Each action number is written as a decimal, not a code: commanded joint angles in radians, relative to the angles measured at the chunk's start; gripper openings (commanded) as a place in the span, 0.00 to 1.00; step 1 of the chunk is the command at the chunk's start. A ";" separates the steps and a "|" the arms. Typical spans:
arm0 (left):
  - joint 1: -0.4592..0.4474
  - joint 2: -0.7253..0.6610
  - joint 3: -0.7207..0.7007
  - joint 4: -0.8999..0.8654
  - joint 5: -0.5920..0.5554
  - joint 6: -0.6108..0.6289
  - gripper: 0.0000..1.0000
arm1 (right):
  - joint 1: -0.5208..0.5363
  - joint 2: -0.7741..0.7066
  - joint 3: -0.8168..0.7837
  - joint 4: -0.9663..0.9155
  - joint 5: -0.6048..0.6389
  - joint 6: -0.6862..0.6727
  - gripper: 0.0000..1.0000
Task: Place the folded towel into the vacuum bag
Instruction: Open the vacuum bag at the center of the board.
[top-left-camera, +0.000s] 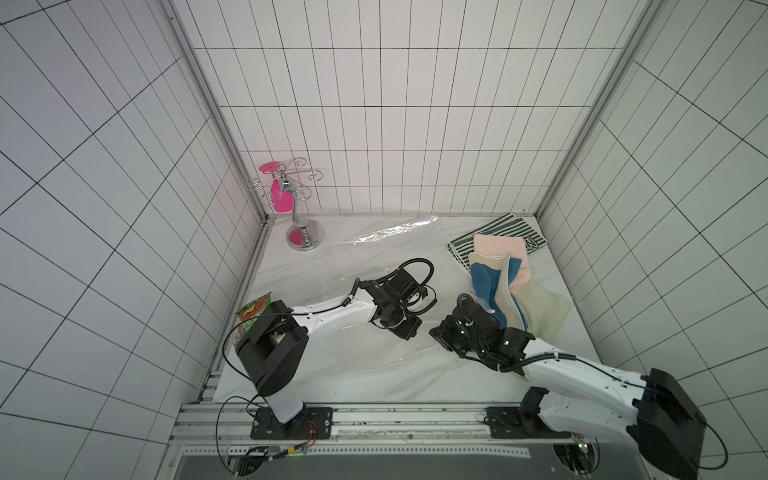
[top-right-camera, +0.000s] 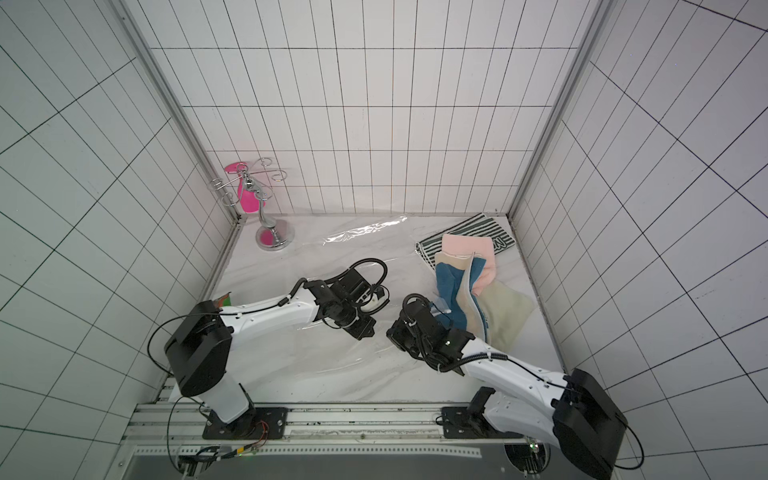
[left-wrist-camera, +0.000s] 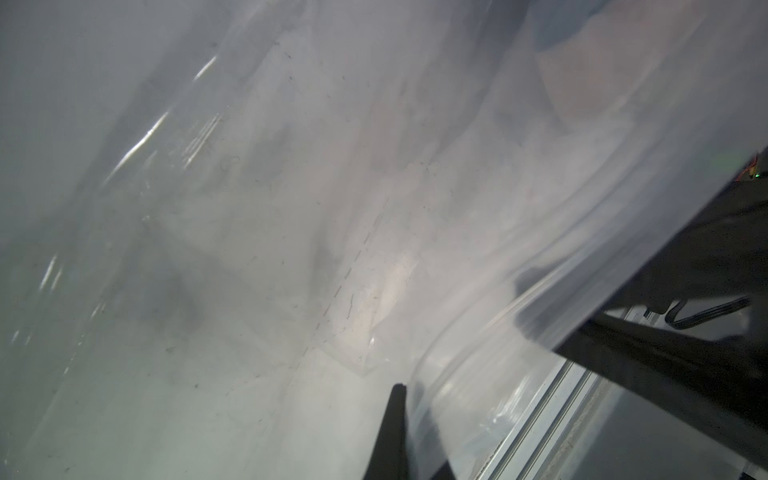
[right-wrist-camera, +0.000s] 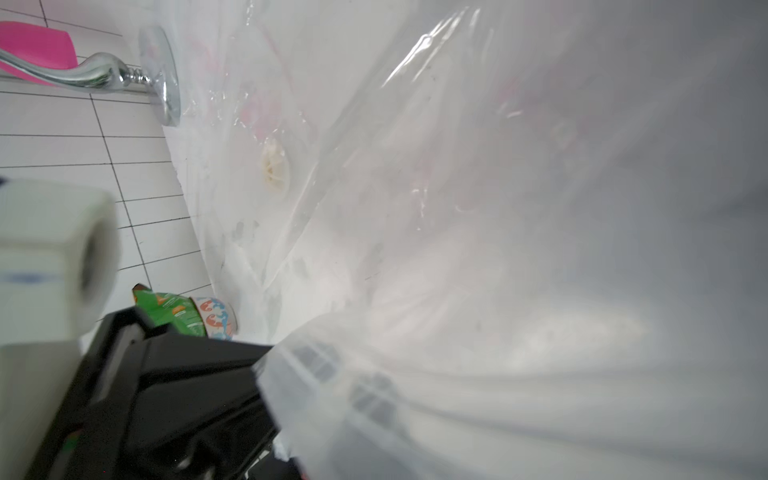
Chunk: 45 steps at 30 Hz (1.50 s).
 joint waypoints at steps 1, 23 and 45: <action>0.043 -0.084 0.052 0.018 0.001 -0.039 0.00 | 0.011 0.050 -0.064 0.122 0.086 0.059 0.00; 0.063 -0.214 0.090 -0.022 -0.129 -0.116 0.00 | 0.109 -0.113 0.142 -0.129 0.136 -0.097 0.00; 0.112 -0.207 0.100 0.040 -0.106 -0.123 0.00 | 0.169 -0.143 0.491 -0.454 0.264 -0.368 0.03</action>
